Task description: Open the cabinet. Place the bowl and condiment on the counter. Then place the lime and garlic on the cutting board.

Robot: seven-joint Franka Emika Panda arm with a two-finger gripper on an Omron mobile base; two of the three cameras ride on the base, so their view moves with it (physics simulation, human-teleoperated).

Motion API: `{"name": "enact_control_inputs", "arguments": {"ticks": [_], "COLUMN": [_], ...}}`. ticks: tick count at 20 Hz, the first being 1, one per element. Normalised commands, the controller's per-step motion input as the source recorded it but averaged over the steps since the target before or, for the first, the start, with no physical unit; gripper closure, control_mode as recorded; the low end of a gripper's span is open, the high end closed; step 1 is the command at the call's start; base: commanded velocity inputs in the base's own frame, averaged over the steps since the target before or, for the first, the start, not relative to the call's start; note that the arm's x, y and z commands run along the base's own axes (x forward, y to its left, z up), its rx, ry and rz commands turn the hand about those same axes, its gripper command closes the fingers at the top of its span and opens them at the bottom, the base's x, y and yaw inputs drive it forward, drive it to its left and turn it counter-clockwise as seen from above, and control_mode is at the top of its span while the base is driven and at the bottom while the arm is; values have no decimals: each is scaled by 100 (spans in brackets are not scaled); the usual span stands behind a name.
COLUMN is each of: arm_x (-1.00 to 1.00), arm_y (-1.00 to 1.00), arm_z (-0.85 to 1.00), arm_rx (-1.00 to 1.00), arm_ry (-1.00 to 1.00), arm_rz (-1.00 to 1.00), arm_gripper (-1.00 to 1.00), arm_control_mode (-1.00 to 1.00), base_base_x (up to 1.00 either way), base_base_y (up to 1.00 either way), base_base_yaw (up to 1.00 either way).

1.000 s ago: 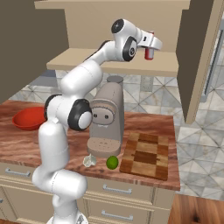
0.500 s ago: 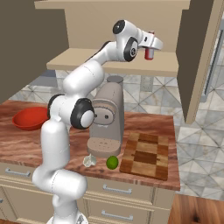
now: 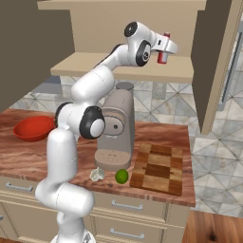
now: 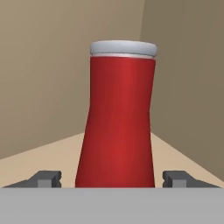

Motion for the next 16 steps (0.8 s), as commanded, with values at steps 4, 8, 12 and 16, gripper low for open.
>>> {"name": "enact_control_inputs", "arguments": {"ticks": [4, 8, 12, 16], "arm_x": [0, 0, -24, -84], "arm_y": [0, 0, 1, 16], "arm_z": [0, 0, 7, 32], "arm_rx": [0, 0, 0, 0], "arm_ry": [0, 0, -4, -14], "arm_rz": [0, 0, -1, -3], "arm_gripper": [100, 100, 100, 100], "arm_control_mode": [-100, -100, -100, -100], "base_base_x": [0, 0, 0, 0], "base_base_y": [0, 0, 0, 0], "base_base_yaw": [0, 0, 0, 0]}}
